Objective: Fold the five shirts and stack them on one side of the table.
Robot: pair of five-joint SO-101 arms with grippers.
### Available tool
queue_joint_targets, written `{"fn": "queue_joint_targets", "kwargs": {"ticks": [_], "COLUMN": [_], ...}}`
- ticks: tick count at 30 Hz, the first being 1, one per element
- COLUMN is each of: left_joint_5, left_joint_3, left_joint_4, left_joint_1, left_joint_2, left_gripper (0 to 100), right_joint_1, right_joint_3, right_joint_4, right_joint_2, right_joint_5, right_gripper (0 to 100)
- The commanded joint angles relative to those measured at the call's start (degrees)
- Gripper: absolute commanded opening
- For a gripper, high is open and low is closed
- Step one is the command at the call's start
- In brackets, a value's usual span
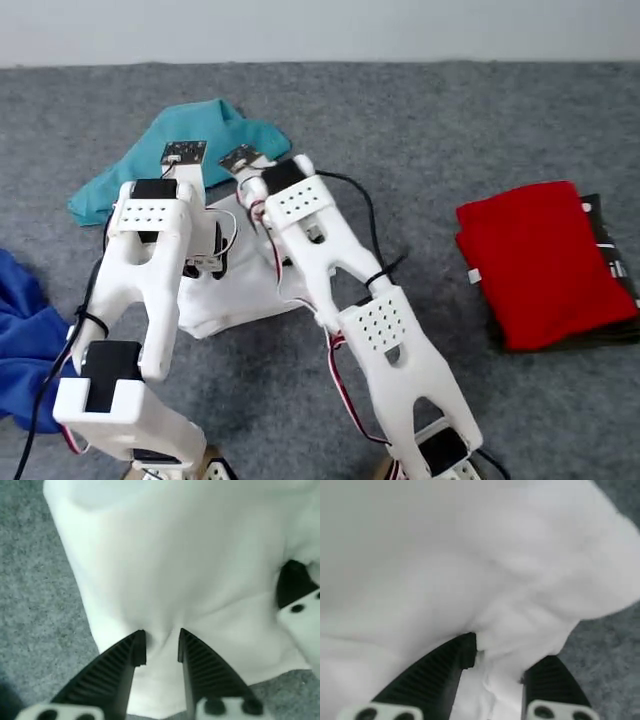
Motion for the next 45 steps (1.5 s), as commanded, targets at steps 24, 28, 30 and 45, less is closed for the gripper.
{"fn": "queue_joint_targets", "kwargs": {"ticks": [24, 28, 30, 45], "left_joint_5": [2.37, 2.37, 2.37, 2.37], "left_joint_3": [-0.40, -0.40, -0.40, -0.40], "left_joint_4": [1.05, 1.05, 1.05, 1.14], "left_joint_1": [-11.60, -11.78, -11.78, -11.69], "left_joint_2": [-2.64, -2.64, -2.64, -2.64], "left_gripper": [12, 12, 12, 12], "right_joint_1": [7.60, 13.93, 16.31, 29.14], "right_joint_3": [-22.68, -27.60, -27.60, -32.26], "right_joint_4": [6.64, 6.73, 6.73, 6.73], "right_joint_2": [-0.84, -2.07, -2.51, -7.96], "right_joint_5": [4.22, 0.53, 0.18, -7.21], "right_gripper": [1.1, 1.1, 1.1, 1.1]}}
